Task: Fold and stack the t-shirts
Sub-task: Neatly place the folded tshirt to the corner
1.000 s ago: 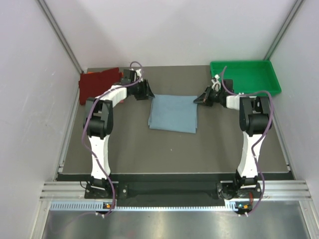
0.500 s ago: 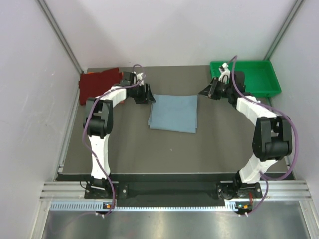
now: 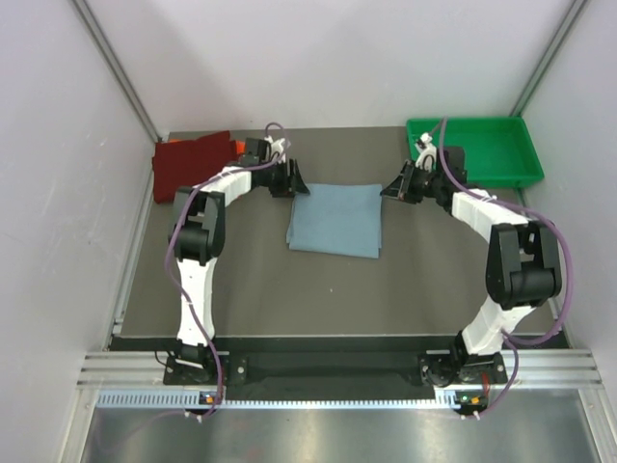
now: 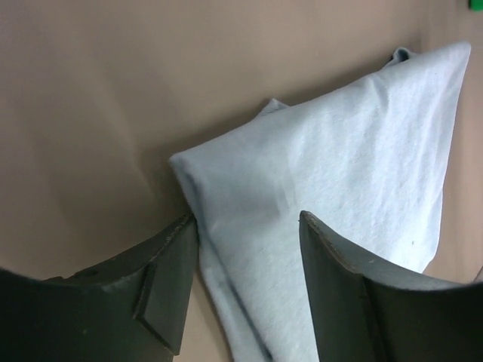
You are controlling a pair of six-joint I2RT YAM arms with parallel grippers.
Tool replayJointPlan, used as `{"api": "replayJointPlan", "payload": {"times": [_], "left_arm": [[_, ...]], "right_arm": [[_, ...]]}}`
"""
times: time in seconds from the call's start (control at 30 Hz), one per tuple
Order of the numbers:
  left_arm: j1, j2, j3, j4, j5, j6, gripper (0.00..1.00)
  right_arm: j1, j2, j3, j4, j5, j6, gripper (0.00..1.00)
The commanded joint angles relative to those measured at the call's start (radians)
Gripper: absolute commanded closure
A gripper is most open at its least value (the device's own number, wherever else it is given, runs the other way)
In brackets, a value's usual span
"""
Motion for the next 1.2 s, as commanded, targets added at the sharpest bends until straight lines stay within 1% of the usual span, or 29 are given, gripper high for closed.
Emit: {"api": "replayJointPlan", "payload": {"times": [0.0, 0.13, 0.2, 0.27, 0.3, 0.37, 0.4, 0.5, 0.53, 0.57, 0.63, 0.73, 0.83, 0.87, 0.97, 1.03, 1.1, 1.17], "left_arm": [[-0.023, 0.065, -0.033, -0.058, -0.084, 0.004, 0.4], [-0.038, 0.048, -0.076, -0.058, -0.149, -0.008, 0.43], [-0.041, 0.045, -0.088, -0.055, -0.155, -0.017, 0.49], [-0.044, 0.034, -0.099, -0.041, -0.177, -0.035, 0.61], [-0.046, 0.03, -0.103, -0.036, -0.181, -0.042, 0.75], [-0.053, 0.016, -0.091, -0.035, -0.184, -0.057, 0.93], [-0.058, 0.008, -0.068, -0.057, -0.186, -0.058, 1.0], [-0.102, -0.071, -0.035, -0.096, -0.242, -0.059, 1.0], [-0.115, -0.123, -0.03, -0.108, -0.326, -0.062, 1.0], [-0.125, -0.147, -0.028, -0.122, -0.357, -0.063, 1.0], [-0.149, -0.202, -0.028, -0.137, -0.367, -0.065, 1.0], [-0.172, -0.243, -0.034, -0.174, -0.436, -0.09, 1.0], [-0.181, -0.26, -0.047, -0.214, -0.471, -0.152, 1.0], [-0.187, -0.268, -0.07, -0.217, -0.523, -0.158, 1.0], [-0.201, -0.271, -0.081, -0.225, -0.557, -0.155, 1.0], [-0.205, -0.265, -0.07, -0.257, -0.606, -0.141, 1.0], [-0.214, -0.266, -0.051, -0.28, -0.71, -0.128, 1.0], [-0.216, -0.274, -0.032, -0.298, -0.759, -0.109, 1.0]], "right_arm": [[0.009, 0.014, 0.021, 0.023, -0.002, -0.018, 0.85], [0.008, 0.008, 0.021, 0.028, -0.005, -0.018, 0.85], [0.009, 0.005, 0.023, 0.028, -0.008, -0.015, 0.85], [0.008, 0.002, 0.023, 0.029, -0.006, -0.015, 0.85], [0.009, -0.001, 0.021, 0.031, -0.009, -0.015, 0.85], [0.008, -0.009, 0.017, 0.032, -0.012, -0.012, 0.85], [0.009, -0.015, 0.01, 0.035, -0.012, -0.01, 0.85], [0.009, -0.026, -0.002, 0.038, -0.015, -0.006, 0.85], [0.009, -0.029, -0.005, 0.038, -0.015, -0.004, 0.85], [0.009, -0.036, -0.014, 0.038, -0.015, 0.005, 0.85], [0.009, -0.042, -0.028, 0.077, -0.018, 0.016, 0.85], [0.012, -0.053, -0.049, 0.09, -0.02, 0.022, 0.85], [0.012, -0.05, -0.049, 0.077, -0.018, 0.011, 0.85], [0.011, -0.046, -0.048, 0.077, -0.017, 0.008, 0.85], [0.011, -0.046, -0.043, 0.071, -0.018, 0.01, 0.85], [0.012, -0.047, -0.039, 0.064, -0.015, 0.008, 0.85], [0.011, -0.047, -0.036, 0.061, -0.014, 0.008, 0.85], [0.012, -0.047, -0.037, 0.063, -0.011, 0.007, 0.85]]}}
